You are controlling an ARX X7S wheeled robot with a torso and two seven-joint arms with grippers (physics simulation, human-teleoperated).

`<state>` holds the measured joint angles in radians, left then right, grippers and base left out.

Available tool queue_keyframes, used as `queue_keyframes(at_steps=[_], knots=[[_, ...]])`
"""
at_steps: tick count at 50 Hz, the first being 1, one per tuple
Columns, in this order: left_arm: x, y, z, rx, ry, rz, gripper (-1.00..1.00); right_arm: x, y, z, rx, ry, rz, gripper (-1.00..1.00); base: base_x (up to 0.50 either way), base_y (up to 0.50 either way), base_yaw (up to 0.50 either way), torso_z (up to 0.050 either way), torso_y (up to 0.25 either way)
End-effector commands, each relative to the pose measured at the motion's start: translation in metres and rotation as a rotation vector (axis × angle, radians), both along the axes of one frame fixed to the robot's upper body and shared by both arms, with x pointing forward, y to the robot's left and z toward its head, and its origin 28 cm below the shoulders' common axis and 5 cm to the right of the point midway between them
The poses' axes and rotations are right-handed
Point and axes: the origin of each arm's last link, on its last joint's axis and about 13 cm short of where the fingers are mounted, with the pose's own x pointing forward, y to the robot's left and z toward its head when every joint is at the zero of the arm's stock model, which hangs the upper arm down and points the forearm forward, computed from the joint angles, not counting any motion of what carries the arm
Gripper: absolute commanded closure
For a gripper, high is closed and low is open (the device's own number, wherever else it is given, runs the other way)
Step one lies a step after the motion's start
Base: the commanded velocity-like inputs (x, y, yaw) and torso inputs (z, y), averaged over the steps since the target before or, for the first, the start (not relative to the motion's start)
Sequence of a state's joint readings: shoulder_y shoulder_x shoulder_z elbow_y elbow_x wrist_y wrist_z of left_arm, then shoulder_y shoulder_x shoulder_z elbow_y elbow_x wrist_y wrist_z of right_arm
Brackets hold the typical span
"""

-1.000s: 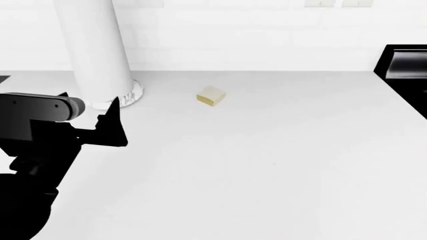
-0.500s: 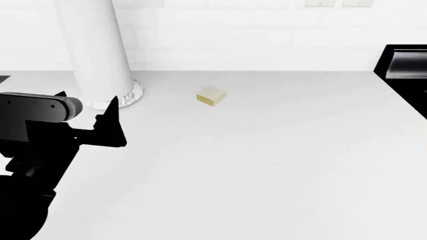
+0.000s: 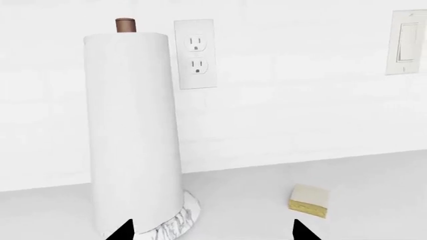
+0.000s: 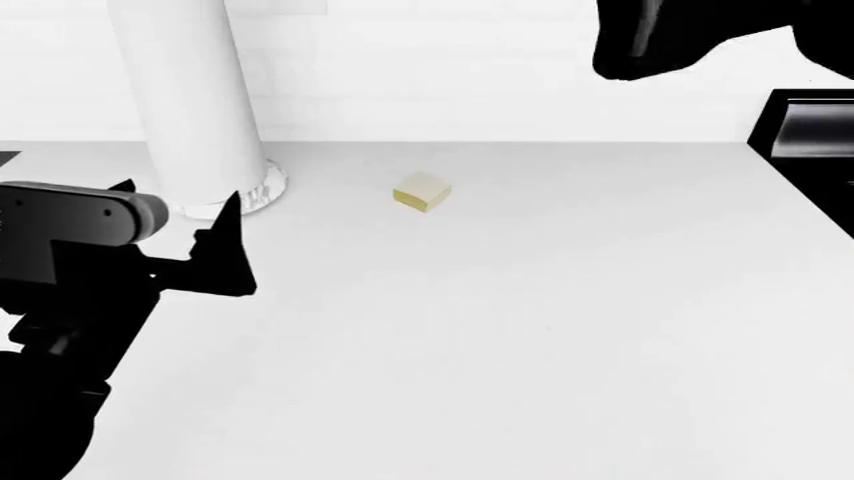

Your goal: A wet mug is on the counter and needs to be dried. Pick it up and place it upside down in the open cabinet.

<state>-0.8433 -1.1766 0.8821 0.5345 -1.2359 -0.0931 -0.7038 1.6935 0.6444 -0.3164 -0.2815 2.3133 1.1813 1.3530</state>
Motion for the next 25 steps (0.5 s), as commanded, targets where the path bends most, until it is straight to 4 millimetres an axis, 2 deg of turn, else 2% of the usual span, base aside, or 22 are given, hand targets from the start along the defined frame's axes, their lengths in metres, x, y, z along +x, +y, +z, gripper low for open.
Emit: queue_keyframes(at_steps=[1,25], knots=[[0.001,-0.002,0.001,0.01,0.0,-0.004,-1.0,0.022,-0.005,-0.029,-0.005,0.019,0.079,-1.0,0.0,0.0,0.0,0.0,0.0],[0.004,-0.004,0.0,0.017,0.007,-0.01,-1.0,0.077,-0.011,-0.051,0.076,-0.013,0.17,-1.0,0.0,0.0,0.0,0.0,0.0]])
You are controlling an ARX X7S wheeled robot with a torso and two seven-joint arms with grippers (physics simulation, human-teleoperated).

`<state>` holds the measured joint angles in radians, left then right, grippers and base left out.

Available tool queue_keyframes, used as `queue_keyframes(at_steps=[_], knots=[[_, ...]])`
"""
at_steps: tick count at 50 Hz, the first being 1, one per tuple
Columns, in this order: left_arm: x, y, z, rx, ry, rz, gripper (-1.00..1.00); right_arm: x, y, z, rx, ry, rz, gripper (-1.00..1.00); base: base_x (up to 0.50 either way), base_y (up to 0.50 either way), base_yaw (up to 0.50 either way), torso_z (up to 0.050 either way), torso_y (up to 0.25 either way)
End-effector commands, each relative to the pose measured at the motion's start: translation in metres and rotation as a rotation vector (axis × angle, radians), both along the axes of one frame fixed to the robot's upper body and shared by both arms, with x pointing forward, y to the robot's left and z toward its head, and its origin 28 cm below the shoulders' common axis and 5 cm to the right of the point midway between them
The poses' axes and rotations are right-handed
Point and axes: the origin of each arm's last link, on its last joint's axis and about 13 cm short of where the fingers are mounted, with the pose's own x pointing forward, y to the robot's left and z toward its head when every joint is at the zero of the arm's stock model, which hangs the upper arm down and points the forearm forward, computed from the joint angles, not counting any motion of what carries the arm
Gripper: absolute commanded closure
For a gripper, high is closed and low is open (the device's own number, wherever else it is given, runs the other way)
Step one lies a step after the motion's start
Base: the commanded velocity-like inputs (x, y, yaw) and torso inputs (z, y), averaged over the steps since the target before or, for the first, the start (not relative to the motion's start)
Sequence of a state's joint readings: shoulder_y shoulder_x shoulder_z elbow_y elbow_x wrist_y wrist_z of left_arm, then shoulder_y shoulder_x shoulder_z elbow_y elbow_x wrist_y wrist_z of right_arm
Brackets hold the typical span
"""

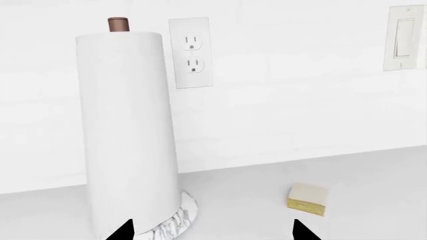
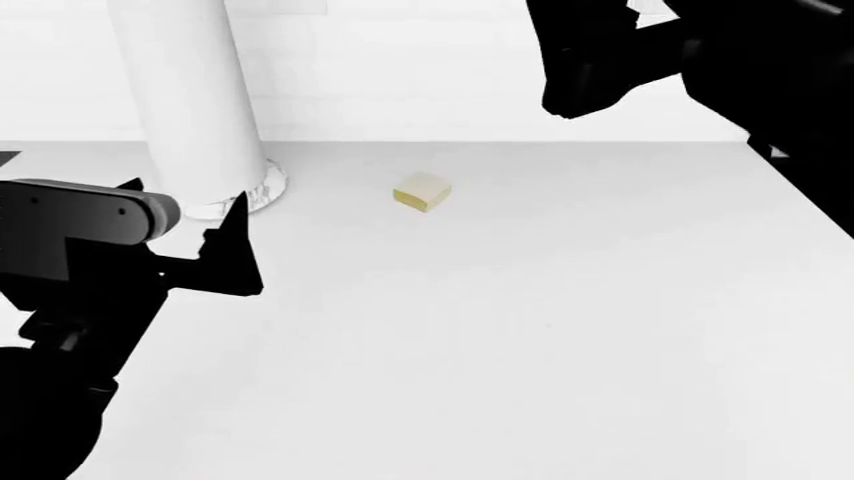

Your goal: A wet mug is on the counter and needs to be dried. Pick it up and place it upside down in the open cabinet.

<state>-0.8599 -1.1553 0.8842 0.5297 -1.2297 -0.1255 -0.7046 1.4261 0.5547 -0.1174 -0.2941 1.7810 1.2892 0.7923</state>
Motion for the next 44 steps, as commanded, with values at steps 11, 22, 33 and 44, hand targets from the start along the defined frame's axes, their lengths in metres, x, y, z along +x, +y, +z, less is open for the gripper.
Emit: queue_keyframes(at_steps=[11,22,33,44], knots=[[0.002,-0.002,0.001,0.006,0.0,-0.007,-1.0,0.034,-0.006,-0.036,0.066,0.006,0.098,-1.0,0.0,0.0,0.0,0.0,0.0],[0.004,-0.003,-0.001,0.002,0.009,-0.017,-1.0,0.05,-0.011,-0.066,0.107,0.077,0.13,-1.0,0.0,0.0,0.0,0.0,0.0],[0.004,-0.004,-0.002,-0.006,0.013,-0.039,-1.0,0.045,-0.014,-0.085,0.064,0.136,0.192,-1.0,0.0,0.0,0.0,0.0,0.0],[0.005,-0.007,-0.002,-0.014,0.022,-0.07,-1.0,0.036,-0.02,-0.105,0.032,0.187,0.211,-1.0,0.0,0.0,0.0,0.0,0.0]])
